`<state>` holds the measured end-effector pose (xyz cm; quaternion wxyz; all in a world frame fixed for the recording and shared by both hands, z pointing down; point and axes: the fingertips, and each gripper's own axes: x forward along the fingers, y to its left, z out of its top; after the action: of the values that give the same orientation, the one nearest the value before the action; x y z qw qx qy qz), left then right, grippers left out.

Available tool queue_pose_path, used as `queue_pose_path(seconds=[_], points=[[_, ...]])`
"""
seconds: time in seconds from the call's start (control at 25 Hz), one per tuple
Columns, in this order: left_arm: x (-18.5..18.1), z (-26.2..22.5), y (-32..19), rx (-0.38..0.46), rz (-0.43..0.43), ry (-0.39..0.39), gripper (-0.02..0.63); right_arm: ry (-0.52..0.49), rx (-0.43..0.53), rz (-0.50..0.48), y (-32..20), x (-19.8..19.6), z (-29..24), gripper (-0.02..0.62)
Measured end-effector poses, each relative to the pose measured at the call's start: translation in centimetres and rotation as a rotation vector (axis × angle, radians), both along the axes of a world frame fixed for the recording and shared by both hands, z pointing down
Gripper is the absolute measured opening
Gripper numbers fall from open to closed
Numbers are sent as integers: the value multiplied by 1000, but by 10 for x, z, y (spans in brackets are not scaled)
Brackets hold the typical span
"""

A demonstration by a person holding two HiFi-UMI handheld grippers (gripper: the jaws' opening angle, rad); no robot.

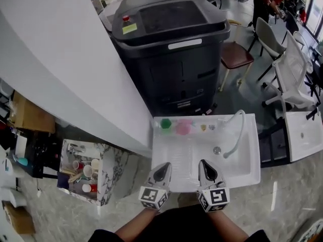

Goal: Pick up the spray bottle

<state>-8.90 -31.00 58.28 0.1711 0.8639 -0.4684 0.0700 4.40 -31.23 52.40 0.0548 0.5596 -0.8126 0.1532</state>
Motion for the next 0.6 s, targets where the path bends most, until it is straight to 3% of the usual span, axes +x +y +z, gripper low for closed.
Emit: queue_pose_path(seconds=[0.32, 0.6], points=[[21, 37, -90, -29, -75, -36, 17, -10, -37, -26, -68, 14, 17, -2], [46, 67, -160, -33, -79, -66, 29, -8, -75, -44, -99, 27, 34, -2]])
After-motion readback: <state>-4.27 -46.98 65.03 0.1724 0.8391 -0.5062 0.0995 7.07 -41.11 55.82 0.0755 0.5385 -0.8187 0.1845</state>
